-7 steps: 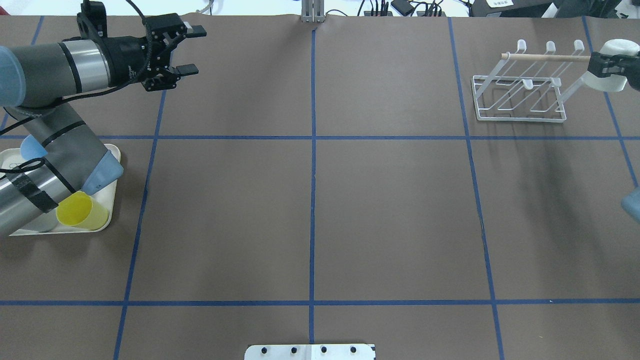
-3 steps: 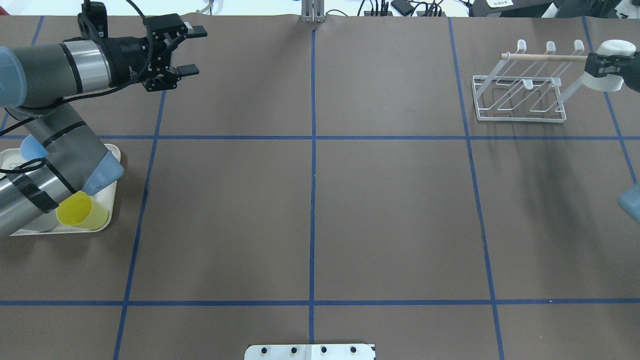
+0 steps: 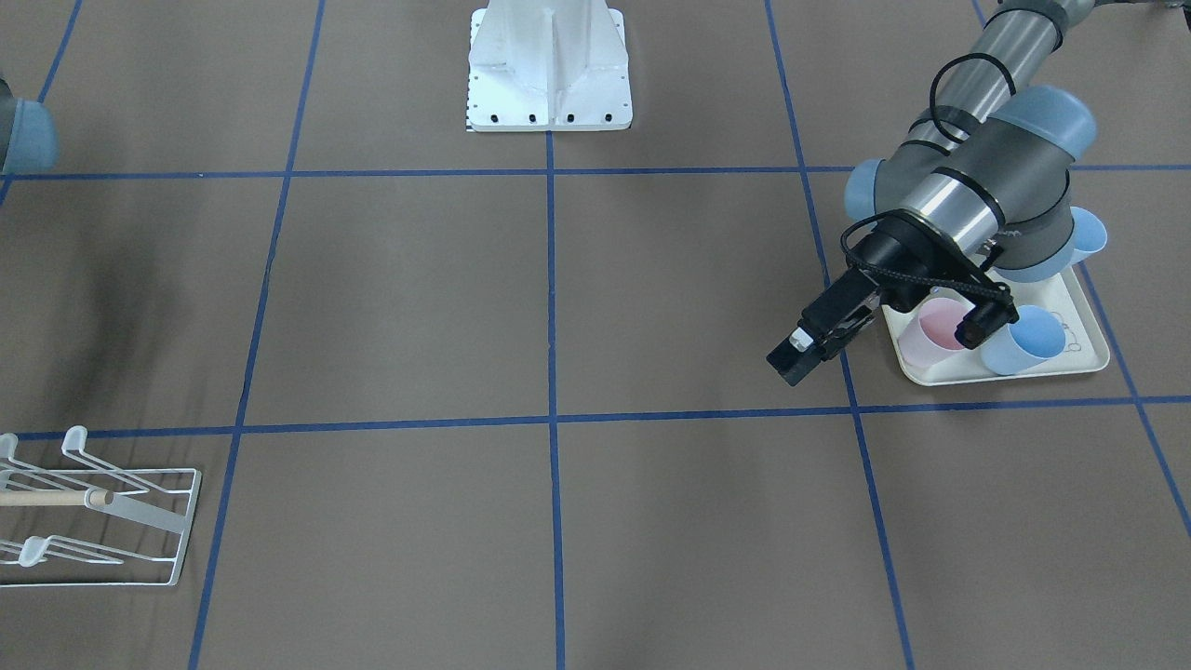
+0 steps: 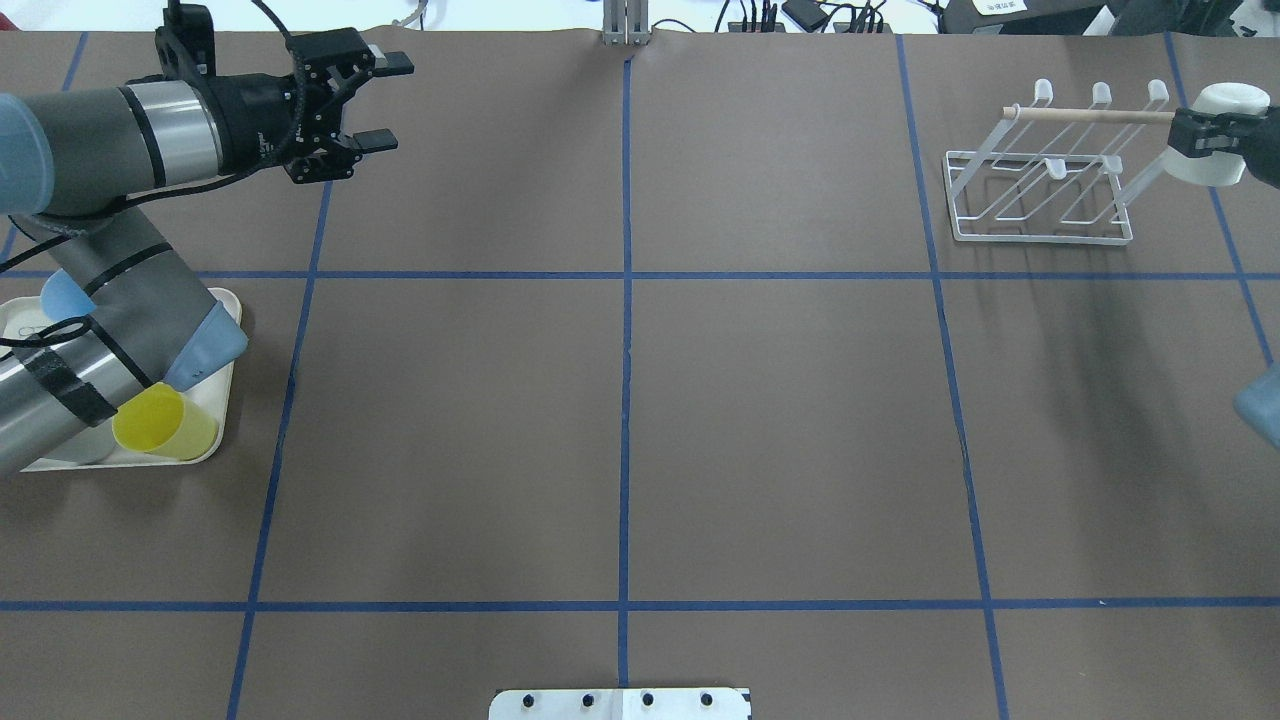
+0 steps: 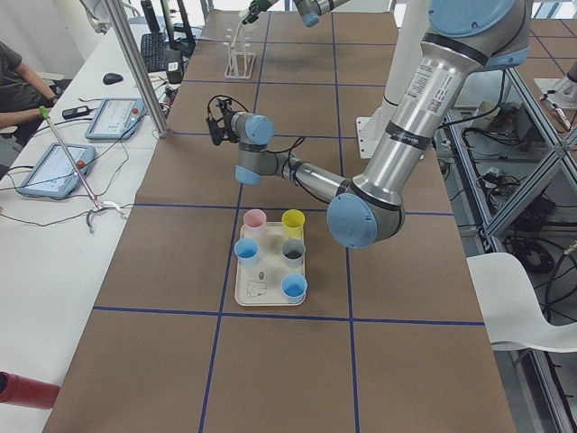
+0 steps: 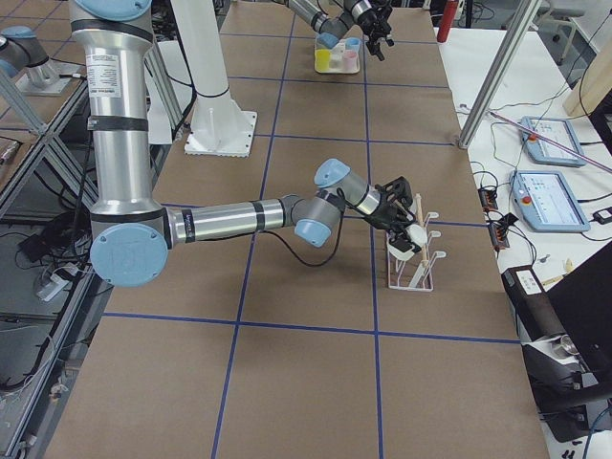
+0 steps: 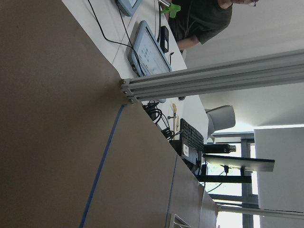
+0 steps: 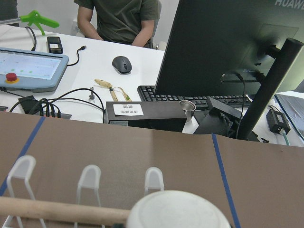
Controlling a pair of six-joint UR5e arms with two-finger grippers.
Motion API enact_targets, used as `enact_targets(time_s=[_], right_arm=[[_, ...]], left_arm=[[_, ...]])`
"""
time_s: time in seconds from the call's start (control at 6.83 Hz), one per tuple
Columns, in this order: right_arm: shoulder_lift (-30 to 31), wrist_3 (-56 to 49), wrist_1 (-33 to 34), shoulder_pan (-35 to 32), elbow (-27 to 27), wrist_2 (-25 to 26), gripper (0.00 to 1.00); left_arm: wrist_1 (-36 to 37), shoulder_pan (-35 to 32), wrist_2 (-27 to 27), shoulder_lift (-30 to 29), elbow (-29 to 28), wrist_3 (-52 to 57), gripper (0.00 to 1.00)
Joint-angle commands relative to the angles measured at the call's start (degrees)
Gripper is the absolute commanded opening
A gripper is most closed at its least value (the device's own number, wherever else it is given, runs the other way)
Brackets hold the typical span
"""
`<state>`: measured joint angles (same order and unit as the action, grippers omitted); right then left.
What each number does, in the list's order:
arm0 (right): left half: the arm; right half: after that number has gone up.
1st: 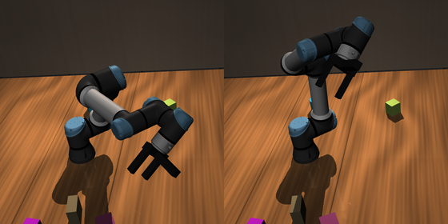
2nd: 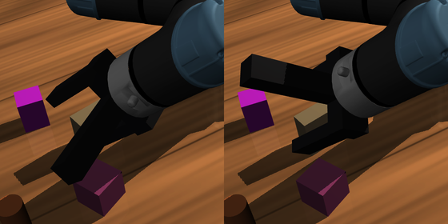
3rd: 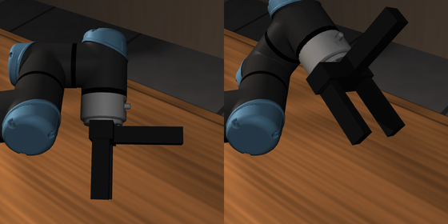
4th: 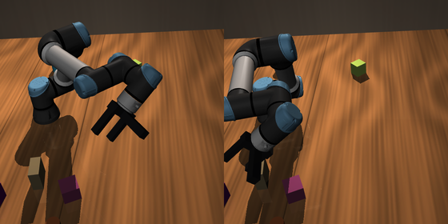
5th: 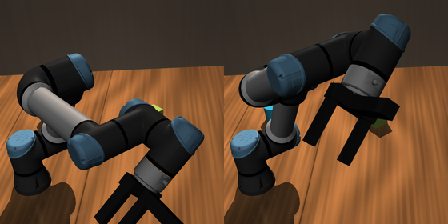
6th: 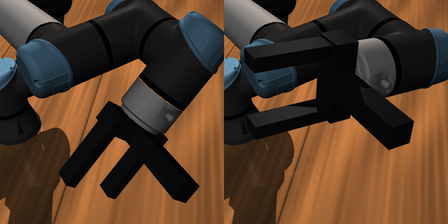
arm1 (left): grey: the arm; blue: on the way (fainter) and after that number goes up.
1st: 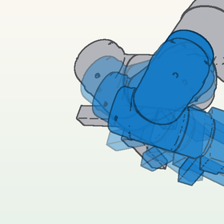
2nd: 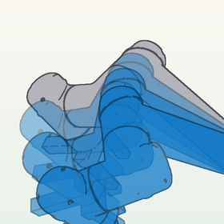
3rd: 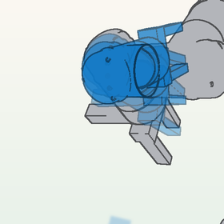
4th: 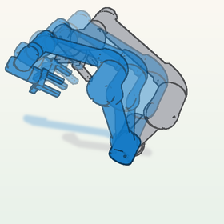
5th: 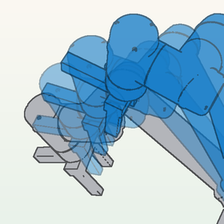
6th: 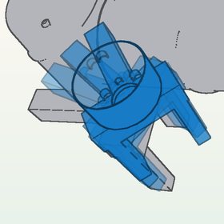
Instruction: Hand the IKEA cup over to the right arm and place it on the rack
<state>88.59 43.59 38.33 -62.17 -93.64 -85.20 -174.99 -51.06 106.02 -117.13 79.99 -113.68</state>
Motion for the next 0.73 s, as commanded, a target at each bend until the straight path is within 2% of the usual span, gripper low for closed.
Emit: enact_targets(time_s=[0.0, 0.59], right_arm=[[0.0, 0.17, 0.07, 0.3, 0.48, 0.03, 0.0], [0.0, 0.18, 0.07, 0.48, 0.83, 0.12, 0.0]], left_arm=[[0.0, 0.0, -0.03, 0.06, -0.01, -0.05, 1.0], [0.0, 0.0, -0.03, 0.06, -0.01, -0.05, 1.0]])
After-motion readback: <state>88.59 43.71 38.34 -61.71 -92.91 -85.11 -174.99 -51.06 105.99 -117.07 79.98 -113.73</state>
